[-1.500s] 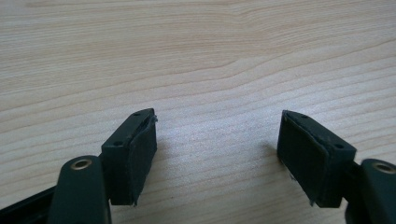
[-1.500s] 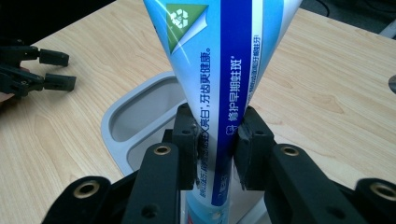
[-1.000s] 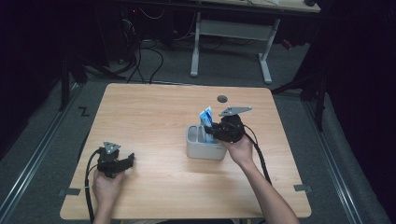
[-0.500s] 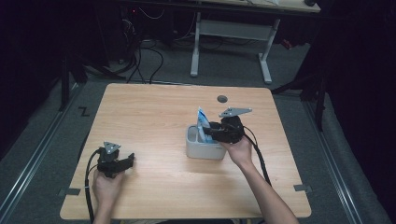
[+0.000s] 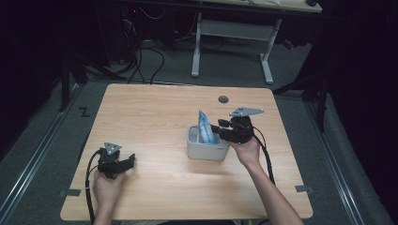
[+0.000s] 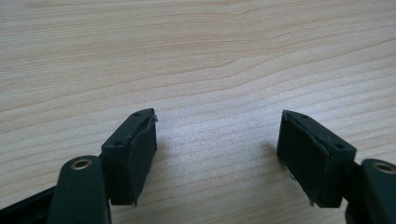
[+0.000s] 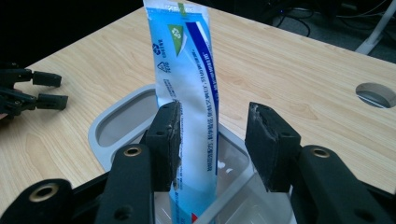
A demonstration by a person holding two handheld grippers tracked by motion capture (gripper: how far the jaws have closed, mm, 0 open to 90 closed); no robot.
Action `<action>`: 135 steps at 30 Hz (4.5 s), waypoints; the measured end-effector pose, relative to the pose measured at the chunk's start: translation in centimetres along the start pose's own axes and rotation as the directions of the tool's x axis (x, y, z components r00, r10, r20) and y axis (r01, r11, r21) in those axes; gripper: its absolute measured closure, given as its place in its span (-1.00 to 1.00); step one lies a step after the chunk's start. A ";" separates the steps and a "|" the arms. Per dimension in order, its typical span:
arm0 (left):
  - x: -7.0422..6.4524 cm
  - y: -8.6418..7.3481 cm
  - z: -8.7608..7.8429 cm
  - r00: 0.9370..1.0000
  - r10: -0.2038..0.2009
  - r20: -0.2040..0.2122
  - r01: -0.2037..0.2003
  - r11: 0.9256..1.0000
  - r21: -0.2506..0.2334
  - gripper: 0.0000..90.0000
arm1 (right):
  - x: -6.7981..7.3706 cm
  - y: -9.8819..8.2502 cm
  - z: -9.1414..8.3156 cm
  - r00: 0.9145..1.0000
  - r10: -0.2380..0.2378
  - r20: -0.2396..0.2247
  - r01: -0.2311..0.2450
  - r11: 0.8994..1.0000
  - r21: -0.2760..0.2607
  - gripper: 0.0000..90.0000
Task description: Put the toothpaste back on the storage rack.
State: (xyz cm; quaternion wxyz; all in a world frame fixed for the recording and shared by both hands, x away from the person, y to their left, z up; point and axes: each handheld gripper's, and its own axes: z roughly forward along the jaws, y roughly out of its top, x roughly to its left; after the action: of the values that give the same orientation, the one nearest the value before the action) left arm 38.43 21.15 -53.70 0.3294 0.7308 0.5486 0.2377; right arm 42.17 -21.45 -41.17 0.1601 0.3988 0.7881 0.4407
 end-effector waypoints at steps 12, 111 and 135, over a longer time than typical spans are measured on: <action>0.0 0.0 0.0 1.000 0.000 0.000 0.000 1.000 -0.001 -0.36 | -0.8 -0.2 -1.3 1.000 0.017 0.019 -0.016 1.000 -0.024 0.22; 0.0 0.0 0.0 1.000 0.000 0.000 0.000 1.000 -0.001 -0.36 | -5.0 -5.7 -8.6 0.981 0.150 0.123 -0.138 0.985 -0.100 0.14; 0.0 0.0 0.0 1.000 0.000 0.000 0.000 1.000 0.000 -0.36 | -5.5 -7.7 -8.7 0.973 0.193 0.126 -0.181 0.978 -0.103 0.13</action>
State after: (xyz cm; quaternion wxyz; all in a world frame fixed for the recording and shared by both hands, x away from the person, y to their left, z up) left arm 38.43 21.14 -53.70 0.3293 0.7309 0.5485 0.2377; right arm 36.61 -32.90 -43.17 0.1889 0.4924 0.7135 0.4613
